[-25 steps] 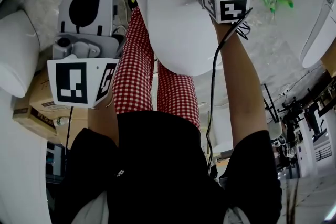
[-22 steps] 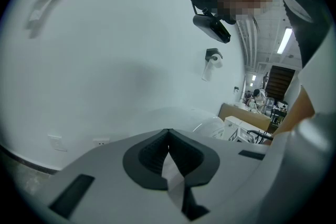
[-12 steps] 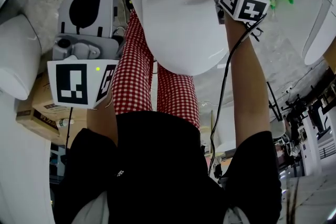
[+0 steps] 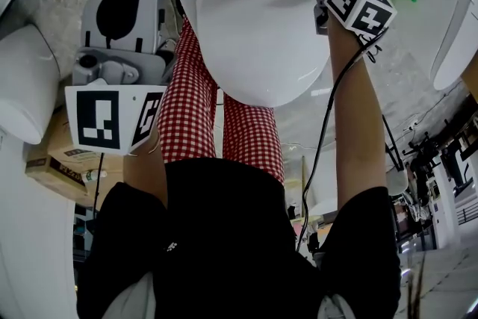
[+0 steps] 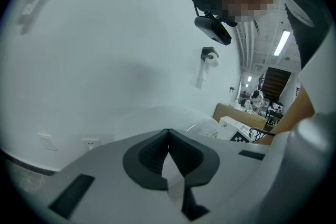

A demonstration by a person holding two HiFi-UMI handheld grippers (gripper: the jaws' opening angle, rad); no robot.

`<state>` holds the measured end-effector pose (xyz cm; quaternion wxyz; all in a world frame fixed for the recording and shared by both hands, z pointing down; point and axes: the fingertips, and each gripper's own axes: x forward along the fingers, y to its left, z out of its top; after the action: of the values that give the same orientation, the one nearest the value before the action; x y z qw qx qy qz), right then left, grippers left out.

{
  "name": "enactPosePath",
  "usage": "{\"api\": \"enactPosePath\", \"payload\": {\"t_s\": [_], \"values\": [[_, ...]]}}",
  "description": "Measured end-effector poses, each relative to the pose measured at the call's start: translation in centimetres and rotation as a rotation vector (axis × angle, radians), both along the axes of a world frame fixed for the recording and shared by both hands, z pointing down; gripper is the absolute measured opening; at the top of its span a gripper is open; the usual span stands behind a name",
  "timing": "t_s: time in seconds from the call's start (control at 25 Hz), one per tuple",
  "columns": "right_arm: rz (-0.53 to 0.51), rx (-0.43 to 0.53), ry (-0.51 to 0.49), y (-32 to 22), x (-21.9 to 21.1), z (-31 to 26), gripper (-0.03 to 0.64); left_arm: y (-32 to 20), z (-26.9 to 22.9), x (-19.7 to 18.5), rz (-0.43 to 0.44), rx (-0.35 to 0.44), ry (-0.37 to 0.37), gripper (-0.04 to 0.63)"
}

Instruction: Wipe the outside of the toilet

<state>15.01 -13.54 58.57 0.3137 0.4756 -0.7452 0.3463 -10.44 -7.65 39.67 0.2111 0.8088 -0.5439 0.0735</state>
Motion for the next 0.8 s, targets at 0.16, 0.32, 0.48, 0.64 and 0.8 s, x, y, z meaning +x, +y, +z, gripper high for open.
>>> {"api": "enactPosePath", "payload": {"t_s": [0.16, 0.32, 0.48, 0.64, 0.8], "values": [[0.051, -0.009, 0.009, 0.0, 1.6, 0.1, 0.075, -0.1, 0.1, 0.4, 0.004, 0.000, -0.003, 0.006], [0.117, -0.007, -0.001, 0.0, 3.1, 0.1, 0.075, 0.0, 0.1, 0.7, 0.014, -0.001, -0.010, 0.006], [0.187, -0.006, -0.012, 0.0, 4.6, 0.3, 0.075, 0.0, 0.2, 1.0, 0.020, -0.003, -0.020, 0.006], [0.250, 0.001, 0.019, 0.2, 6.8, 0.5, 0.074, 0.0, 0.3, 1.3, 0.023, -0.004, -0.024, 0.006], [0.305, 0.024, 0.039, 0.4, 8.8, 0.2, 0.074, 0.1, 0.0, 1.7, 0.025, 0.008, -0.022, 0.006]]}}
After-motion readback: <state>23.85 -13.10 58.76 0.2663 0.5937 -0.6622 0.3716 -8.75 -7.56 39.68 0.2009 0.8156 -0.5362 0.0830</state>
